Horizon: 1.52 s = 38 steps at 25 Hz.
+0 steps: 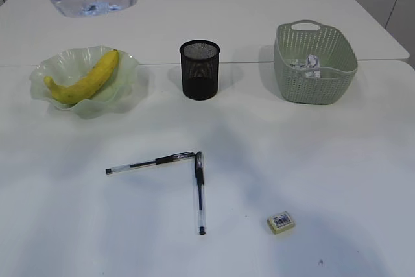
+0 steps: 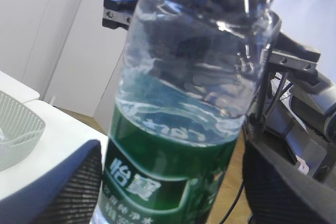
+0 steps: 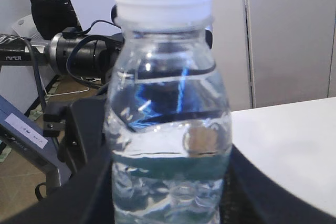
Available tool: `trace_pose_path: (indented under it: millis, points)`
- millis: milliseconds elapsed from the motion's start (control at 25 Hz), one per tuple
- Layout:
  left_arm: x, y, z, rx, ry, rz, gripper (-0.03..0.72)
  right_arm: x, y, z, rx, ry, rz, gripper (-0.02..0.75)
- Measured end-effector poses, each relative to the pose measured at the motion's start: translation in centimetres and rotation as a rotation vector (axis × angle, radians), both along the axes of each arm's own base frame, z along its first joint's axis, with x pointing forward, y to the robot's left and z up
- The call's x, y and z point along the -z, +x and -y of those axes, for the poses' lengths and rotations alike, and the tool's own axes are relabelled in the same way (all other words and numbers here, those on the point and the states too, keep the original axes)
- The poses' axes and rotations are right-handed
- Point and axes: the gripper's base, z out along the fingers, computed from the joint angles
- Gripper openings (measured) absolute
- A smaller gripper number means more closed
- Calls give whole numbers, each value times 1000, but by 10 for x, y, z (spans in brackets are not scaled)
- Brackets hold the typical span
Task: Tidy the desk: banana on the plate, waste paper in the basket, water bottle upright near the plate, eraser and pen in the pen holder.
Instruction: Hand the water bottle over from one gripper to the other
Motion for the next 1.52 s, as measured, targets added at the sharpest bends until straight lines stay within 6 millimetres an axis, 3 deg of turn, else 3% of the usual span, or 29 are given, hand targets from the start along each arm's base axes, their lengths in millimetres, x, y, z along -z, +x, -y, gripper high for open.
trace_pose_path:
  millis: [960, 1280, 1520]
  points:
    - [6, 9, 1, 2, -17, -37, 591, 0, 1, 0, 7, 4, 0, 349]
    - [10, 11, 27, 68, -14, -69, 591, 0, -1, 0, -12, -2, -5, 349]
    - [1, 14, 31, 77, -17, -43, 590, 0, -1, 0, -15, -1, -6, 349]
